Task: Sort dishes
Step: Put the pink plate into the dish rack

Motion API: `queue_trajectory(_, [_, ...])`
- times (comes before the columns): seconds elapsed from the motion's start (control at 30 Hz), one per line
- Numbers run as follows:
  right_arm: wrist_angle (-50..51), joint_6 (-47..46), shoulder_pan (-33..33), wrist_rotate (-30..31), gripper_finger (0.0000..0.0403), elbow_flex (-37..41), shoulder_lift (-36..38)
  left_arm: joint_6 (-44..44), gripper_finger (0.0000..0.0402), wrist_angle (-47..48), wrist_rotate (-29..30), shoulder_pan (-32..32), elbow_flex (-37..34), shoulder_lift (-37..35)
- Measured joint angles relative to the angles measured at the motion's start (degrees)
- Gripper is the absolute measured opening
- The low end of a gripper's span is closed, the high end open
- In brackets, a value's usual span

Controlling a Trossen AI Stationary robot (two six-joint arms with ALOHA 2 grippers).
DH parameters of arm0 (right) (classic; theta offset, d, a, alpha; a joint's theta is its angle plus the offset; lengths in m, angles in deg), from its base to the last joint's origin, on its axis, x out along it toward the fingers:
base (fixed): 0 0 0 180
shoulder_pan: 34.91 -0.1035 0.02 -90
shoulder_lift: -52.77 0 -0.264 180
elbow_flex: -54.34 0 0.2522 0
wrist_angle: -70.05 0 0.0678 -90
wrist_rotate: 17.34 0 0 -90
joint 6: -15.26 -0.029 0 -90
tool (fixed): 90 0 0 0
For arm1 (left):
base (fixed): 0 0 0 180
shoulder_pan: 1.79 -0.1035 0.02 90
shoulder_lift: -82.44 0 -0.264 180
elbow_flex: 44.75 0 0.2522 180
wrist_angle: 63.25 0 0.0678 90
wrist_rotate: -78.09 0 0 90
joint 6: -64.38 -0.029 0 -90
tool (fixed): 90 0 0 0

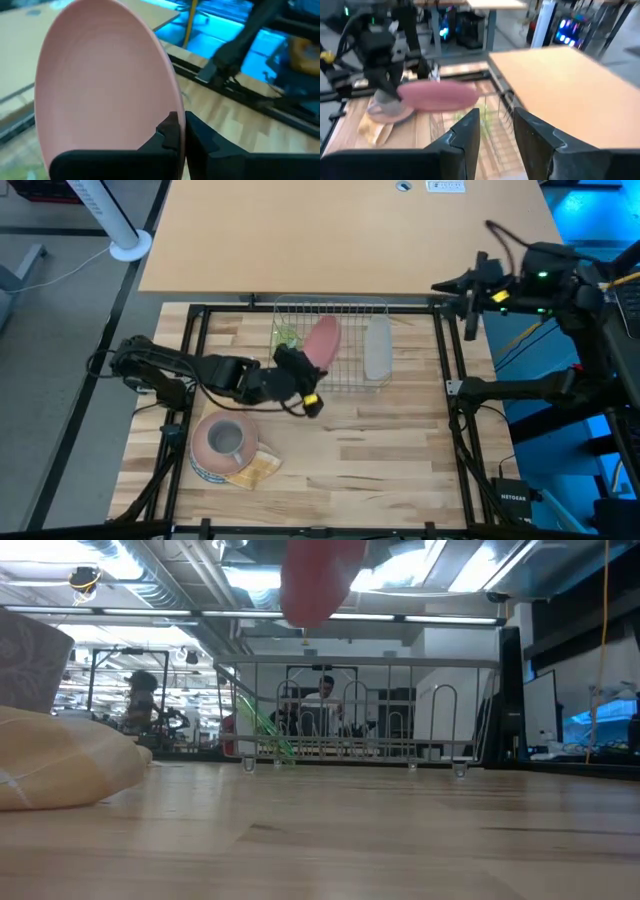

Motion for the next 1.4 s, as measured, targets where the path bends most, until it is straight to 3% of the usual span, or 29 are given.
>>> queue_trajectory(0.23, [0.0, 1.3, 0.0, -0.3, 0.0122, 8.8, 0.0, 9.4, 0.0000, 6.1, -2.5, -6.3, 0.0, -0.1])
queue_trajectory(0.53, [-3.0, 3.3, 0.0, -0.4, 0.0122, 20.2, 0.0, 5.7, 0.0000, 4.1, -14.4, -15.5, 0.0, -1.7])
queue_trajectory(0.83, [-9.5, 4.1, 0.0, -0.4, 0.0122, 27.6, -0.1, -2.2, 0.0000, 2.7, -17.4, -20.6, 0.0, -13.0])
queue_trajectory(1.0, [-11.0, 4.0, 0.0, -0.4, 0.0122, 29.4, -0.1, -6.6, 0.0000, 10.0, -16.3, -21.7, -0.7, -22.3])
queue_trajectory(1.1, [-11.3, 3.9, 0.0, -0.4, 0.0122, 30.3, -0.1, -5.7, 0.0000, 12.3, -13.8, -21.2, -6.7, -29.5])
queue_trajectory(1.2, [-11.8, 3.4, 0.0, -0.4, 0.0122, 31.2, -0.1, -1.5, 0.0000, 9.4, -10.7, -20.2, -17.6, -37.6])
queue_trajectory(1.3, [-13.6, 1.9, 0.0, -0.4, 0.0122, 32.2, -0.1, 1.0, 0.0000, -4.0, -10.1, -19.5, -31.7, -45.8])
queue_trajectory(1.4, [-16.3, 0.8, 0.0, -0.4, 0.0122, 33.8, -0.1, 2.7, 0.0000, -23.4, -10.9, -18.8, -46.6, -51.8])
